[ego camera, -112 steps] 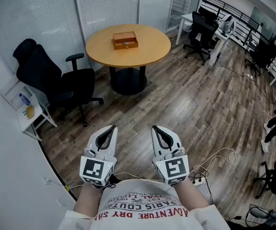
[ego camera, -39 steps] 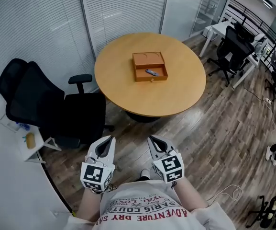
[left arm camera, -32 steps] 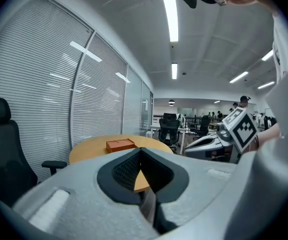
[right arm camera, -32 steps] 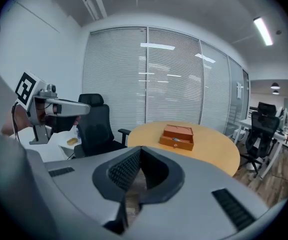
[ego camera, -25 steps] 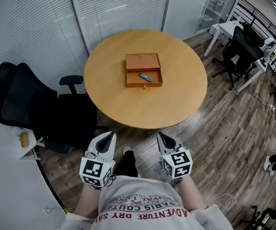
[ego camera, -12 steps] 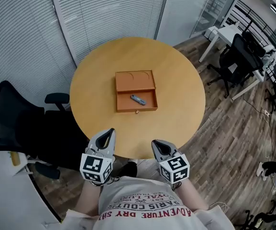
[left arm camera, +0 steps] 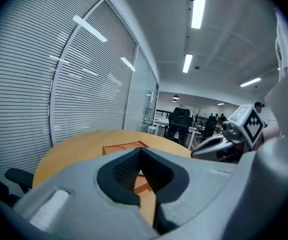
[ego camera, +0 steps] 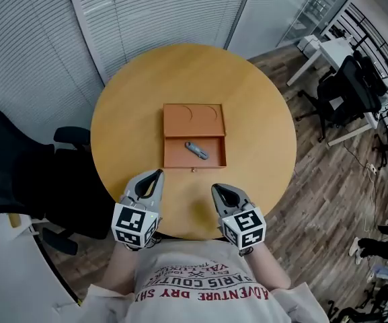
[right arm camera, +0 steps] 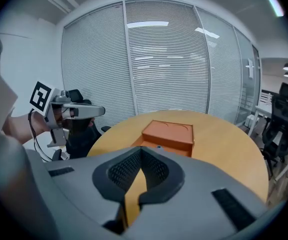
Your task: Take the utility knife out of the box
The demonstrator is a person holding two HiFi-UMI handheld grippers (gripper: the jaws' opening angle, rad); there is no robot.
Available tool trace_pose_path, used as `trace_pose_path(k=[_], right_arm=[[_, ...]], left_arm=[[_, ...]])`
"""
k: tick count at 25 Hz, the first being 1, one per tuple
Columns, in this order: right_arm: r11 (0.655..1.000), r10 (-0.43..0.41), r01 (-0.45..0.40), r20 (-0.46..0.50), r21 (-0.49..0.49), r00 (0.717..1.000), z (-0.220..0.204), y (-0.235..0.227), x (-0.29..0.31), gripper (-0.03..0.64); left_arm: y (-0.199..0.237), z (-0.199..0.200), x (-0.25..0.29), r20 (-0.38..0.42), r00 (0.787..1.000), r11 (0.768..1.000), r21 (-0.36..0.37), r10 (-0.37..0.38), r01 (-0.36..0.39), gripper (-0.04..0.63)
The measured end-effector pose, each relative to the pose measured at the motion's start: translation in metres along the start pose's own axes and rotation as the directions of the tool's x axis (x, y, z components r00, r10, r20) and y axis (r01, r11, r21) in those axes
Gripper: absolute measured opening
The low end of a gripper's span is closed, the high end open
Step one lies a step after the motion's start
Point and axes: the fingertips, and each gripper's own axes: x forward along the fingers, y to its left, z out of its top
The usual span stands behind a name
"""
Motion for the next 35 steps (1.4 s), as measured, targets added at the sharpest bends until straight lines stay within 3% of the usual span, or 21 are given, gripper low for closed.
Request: trace_pose_path(k=[6, 11, 14, 19, 22, 26, 31, 35], right_arm=[[0.996, 0.032, -0.033, -0.014, -0.080, 0.999, 0.015, -0.023, 0.039, 0.008], [0.991, 0.073, -0.084, -0.106, -0.105, 0.992, 0.008, -0.046, 0.083, 0.010], [0.985, 0.105, -0.127, -0.184, -0.113, 0.977, -0.003, -0.054, 0.110, 0.072], [0.971, 0.141, -0.195, -0.337, -0.134, 0.931, -0.028, -0.071, 0.152, 0.157], [0.966, 0.156, -0.223, -0.401, -0.126, 0.903, -0.043, -0.072, 0.179, 0.153], [0.964, 0.110, -0.211, -0.479, -0.164, 0.871, -0.060, -0.082, 0.203, 0.153], [0.917, 0.032, -0.252, -0.571, -0.310, 0.820, -0.071, -0.090, 0.217, 0.166], [0.908, 0.038, -0.288, -0.624, -0.305, 0.781, -0.079, -0.083, 0.228, 0.163]], left_arm=[[0.012, -0.013, 0.026, -0.030, 0.999, 1.000, -0.013, 0.011, -0.011, -0.005], [0.022, -0.022, 0.042, -0.039, 0.998, 0.998, -0.036, 0.045, -0.047, -0.005], [0.027, -0.026, 0.049, -0.049, 0.996, 0.996, -0.033, 0.077, -0.079, -0.005], [0.025, -0.030, 0.068, -0.071, 0.994, 0.996, -0.006, 0.084, -0.085, -0.005], [0.025, -0.041, 0.074, -0.095, 0.993, 0.997, -0.019, 0.072, -0.074, -0.005], [0.025, -0.056, 0.079, -0.114, 0.991, 0.996, -0.051, 0.064, -0.070, -0.006], [0.029, -0.066, 0.079, -0.128, 0.989, 0.993, -0.079, 0.076, -0.086, -0.005], [0.035, -0.077, 0.076, -0.143, 0.986, 0.990, -0.094, 0.087, -0.101, -0.005]])
